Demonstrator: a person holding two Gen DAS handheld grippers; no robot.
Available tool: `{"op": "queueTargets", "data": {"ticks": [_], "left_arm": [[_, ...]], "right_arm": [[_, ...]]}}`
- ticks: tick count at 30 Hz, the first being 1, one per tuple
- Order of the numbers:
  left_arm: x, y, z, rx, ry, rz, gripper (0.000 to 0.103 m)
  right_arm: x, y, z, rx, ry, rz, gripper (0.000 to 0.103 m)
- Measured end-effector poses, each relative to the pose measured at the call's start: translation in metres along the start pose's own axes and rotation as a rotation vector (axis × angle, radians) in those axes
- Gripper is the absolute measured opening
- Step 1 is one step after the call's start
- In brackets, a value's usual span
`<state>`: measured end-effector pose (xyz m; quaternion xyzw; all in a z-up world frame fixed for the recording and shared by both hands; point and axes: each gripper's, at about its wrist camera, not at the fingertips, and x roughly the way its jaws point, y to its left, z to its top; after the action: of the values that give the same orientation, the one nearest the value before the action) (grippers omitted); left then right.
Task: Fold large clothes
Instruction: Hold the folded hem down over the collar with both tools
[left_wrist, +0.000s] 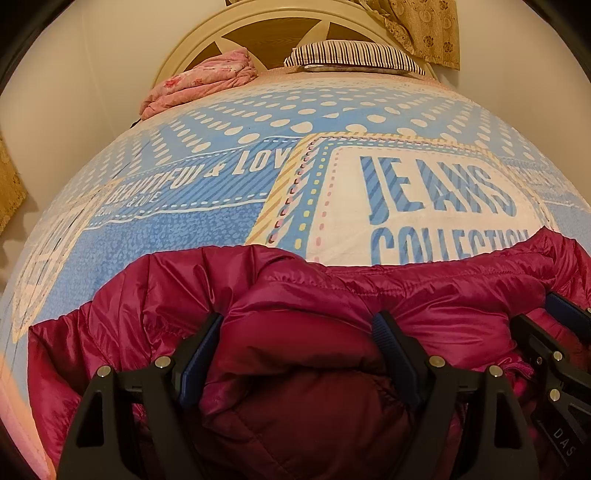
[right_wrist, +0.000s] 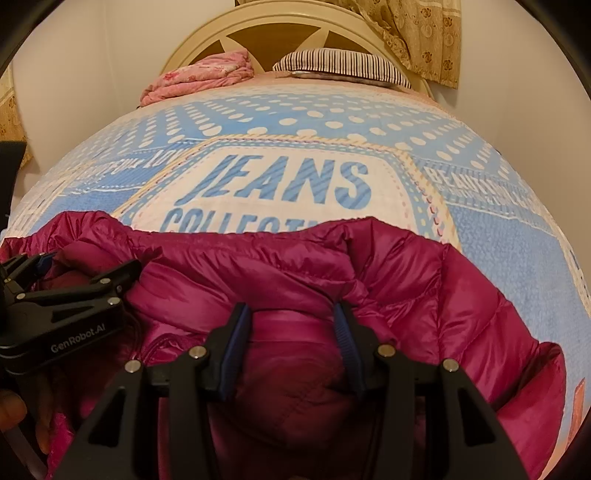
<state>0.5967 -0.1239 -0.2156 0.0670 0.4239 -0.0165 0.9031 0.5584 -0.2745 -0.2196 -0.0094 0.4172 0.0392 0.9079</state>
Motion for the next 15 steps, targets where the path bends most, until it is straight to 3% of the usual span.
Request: {"op": "queueTargets", "data": {"ticks": [15], "left_arm": [[0.0004, -0.0024, 0.0002, 0.011, -0.002, 0.016, 0.083]], "right_arm": [[-0.0001, 0.0001, 0.0000, -0.004, 0.000, -0.004, 0.050]]}}
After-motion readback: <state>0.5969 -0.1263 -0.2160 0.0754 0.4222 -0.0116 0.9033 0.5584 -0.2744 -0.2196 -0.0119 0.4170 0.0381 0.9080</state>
